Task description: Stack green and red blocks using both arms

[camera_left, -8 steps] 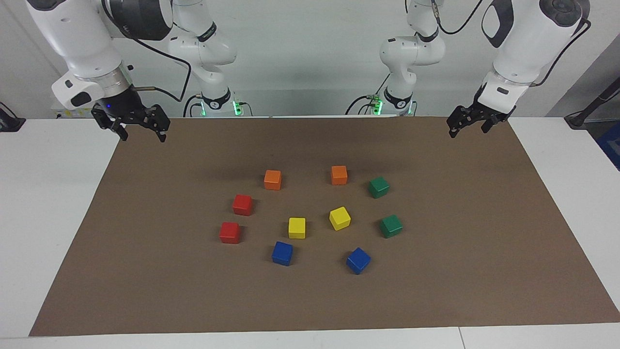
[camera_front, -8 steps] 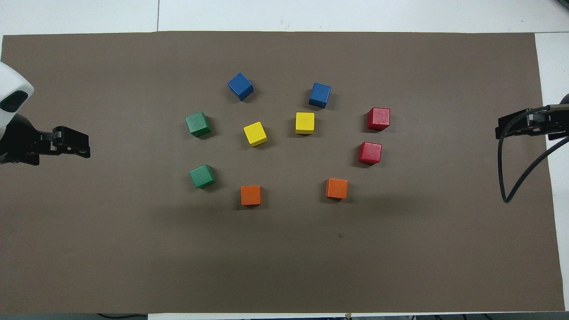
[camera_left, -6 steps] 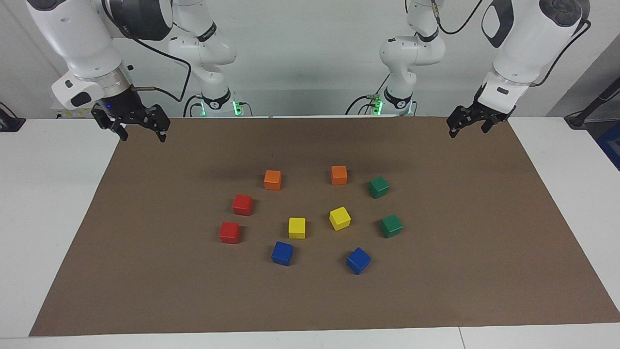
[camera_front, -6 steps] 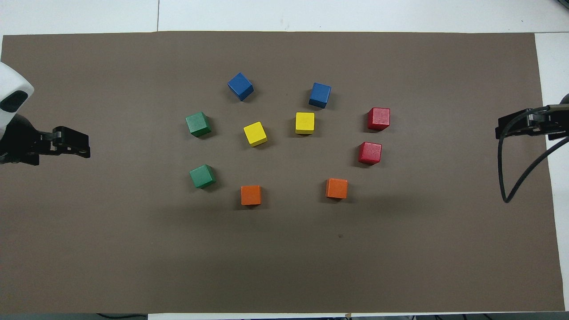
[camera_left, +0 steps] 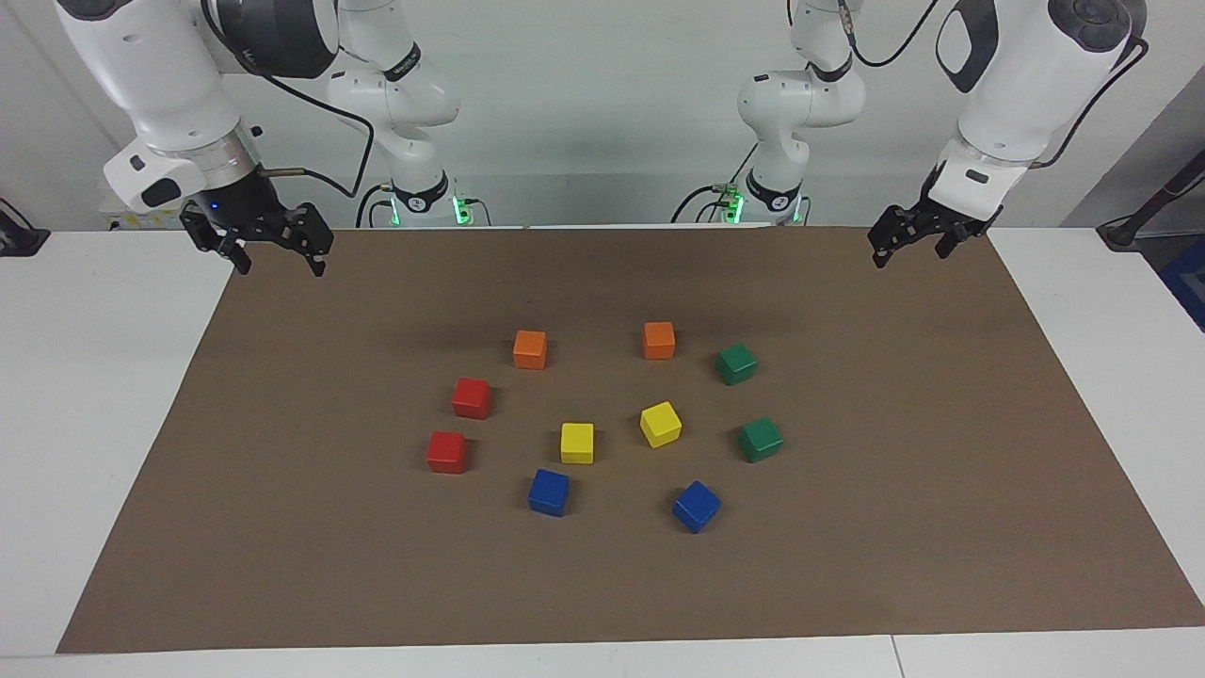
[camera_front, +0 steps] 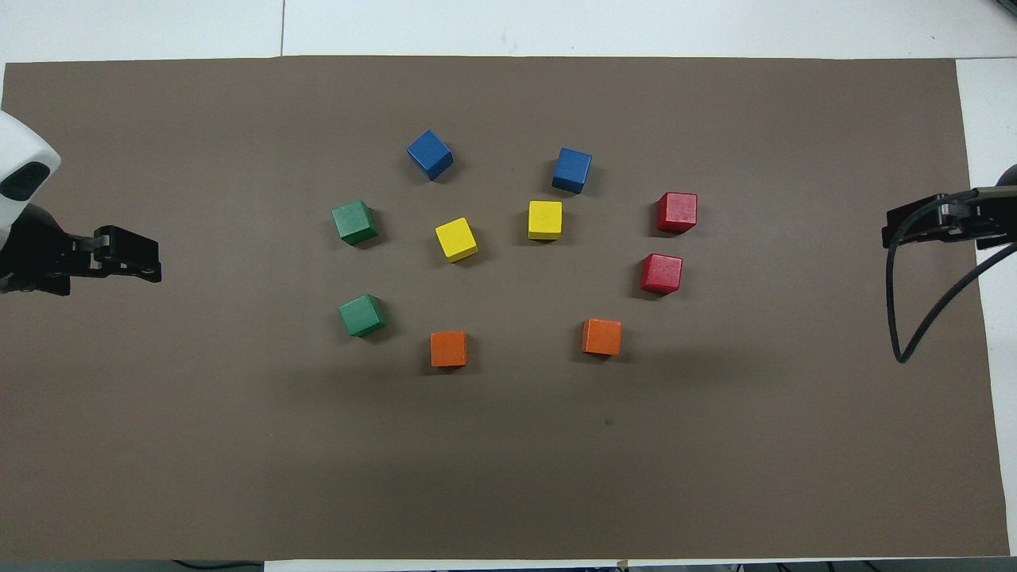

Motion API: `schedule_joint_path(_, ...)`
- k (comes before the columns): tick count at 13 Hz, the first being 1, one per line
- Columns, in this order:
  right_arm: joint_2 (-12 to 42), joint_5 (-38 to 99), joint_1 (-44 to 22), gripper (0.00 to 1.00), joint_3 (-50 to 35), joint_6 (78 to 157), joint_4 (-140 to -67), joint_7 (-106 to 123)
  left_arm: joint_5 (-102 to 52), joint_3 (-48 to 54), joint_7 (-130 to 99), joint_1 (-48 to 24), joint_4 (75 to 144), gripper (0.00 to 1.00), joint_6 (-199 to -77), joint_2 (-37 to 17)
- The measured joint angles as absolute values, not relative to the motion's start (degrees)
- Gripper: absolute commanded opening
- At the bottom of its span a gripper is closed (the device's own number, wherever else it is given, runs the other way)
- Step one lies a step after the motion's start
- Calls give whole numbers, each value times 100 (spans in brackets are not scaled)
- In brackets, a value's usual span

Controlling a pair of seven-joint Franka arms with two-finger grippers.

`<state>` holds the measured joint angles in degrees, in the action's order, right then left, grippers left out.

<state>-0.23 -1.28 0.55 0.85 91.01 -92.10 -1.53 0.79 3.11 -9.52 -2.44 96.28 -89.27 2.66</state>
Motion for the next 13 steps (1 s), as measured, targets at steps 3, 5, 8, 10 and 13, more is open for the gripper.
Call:
schedule_joint_path(3,-23,-129,55,100,74,9102,-9225,-153,79,311,-952,-244,9628,100,-8927,266)
schedule_joint_path(5,-40,-129,29,100,64,9116,-9317,-153,79,311,-952,-244,9628,100,-8927,266)
schedule_joint_path(8,-128,-128,-292,100,28,9530,-9740,-641,79,311,-952,-244,9628,100,-8927,266)
schedule_joint_path(10,-146,-128,-633,100,1,9918,-10124,-1318,79,311,-952,-244,9628,100,-8927,266)
schedule_joint_path(13,187,-129,-1010,100,-30,10689,-10516,-2134,77,336,-950,-255,9628,100,-8927,266)
